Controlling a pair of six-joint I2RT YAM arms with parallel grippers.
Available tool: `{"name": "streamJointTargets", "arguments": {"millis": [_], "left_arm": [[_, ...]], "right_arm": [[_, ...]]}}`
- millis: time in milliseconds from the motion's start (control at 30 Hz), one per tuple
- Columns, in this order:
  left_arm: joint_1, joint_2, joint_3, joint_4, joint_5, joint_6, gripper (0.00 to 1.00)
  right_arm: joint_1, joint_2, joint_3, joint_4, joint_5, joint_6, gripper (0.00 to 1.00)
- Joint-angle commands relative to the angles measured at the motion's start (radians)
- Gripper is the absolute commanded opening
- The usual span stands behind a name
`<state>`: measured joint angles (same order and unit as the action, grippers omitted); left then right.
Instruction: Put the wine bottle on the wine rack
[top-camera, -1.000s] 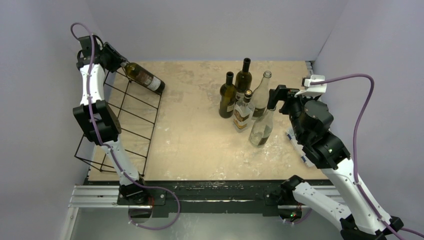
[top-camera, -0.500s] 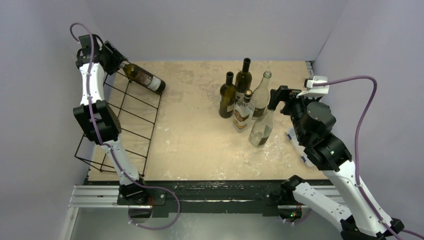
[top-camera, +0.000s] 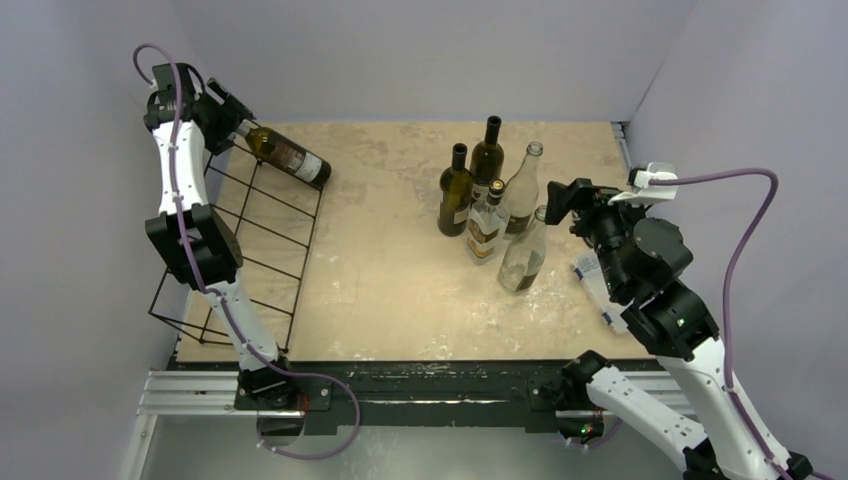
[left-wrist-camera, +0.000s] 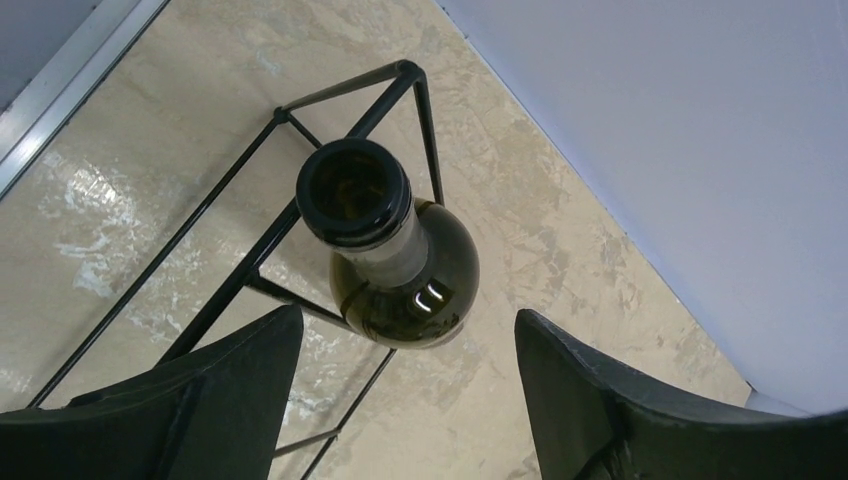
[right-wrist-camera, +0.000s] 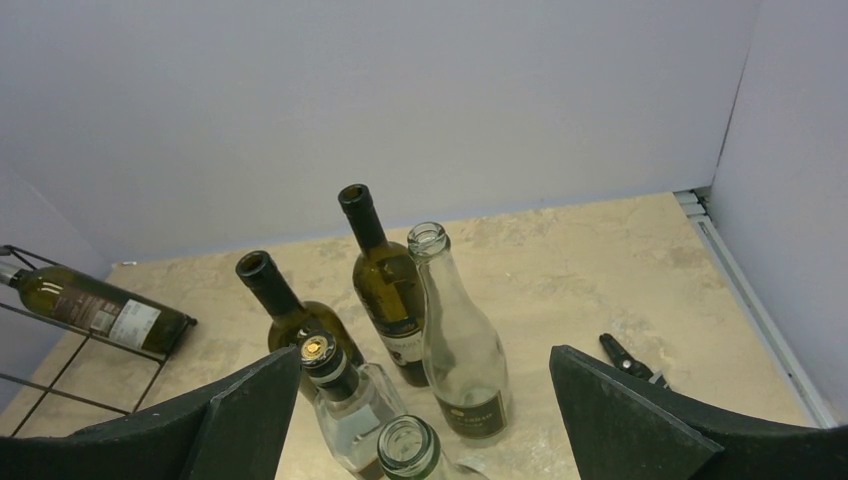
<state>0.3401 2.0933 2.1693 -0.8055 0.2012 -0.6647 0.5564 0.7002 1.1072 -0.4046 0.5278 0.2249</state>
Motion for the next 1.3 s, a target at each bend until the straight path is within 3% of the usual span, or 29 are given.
{"name": "streamJointTargets", "arguments": {"millis": [0, 267, 667, 833, 1000, 1100, 1267], "left_arm": [[0.004, -0.112, 0.022, -0.041, 0.029, -0.020, 0.77], [-0.044, -0.358, -0.147, -0.001, 0.147, -0.020, 0.80], [-0.319, -1.017, -0.785, 0.186, 0.256, 0.080, 0.91], [-0.457, -1.207, -1.003, 0.269, 0.304, 0.035, 0.92], [-0.677, -1.298, -1.162, 0.367, 0.256, 0.002, 0.90], [-0.768, -1.312, -1.167, 0.388, 0.183, 0.011, 0.90], [-0.841, -1.275, -1.116, 0.406, 0.176, 0.022, 0.90]], "right_arm": [[0.004, -0.009, 0.033, -0.019, -0.032, 0.027, 0.99], [0.004, -0.046, 0.068, -0.099, -0.153, 0.083, 0.99], [0.004, -0.073, 0.102, -0.261, -0.353, 0.136, 0.99], [0.005, -0.015, 0.133, -0.321, -0.300, 0.137, 0.99], [0.004, 0.094, 0.064, -0.290, -0.195, 0.117, 0.94], [0.002, 0.137, 0.046, -0.265, -0.173, 0.126, 0.90], [0.003, 0.158, -0.004, -0.246, -0.081, 0.130, 0.87]]}}
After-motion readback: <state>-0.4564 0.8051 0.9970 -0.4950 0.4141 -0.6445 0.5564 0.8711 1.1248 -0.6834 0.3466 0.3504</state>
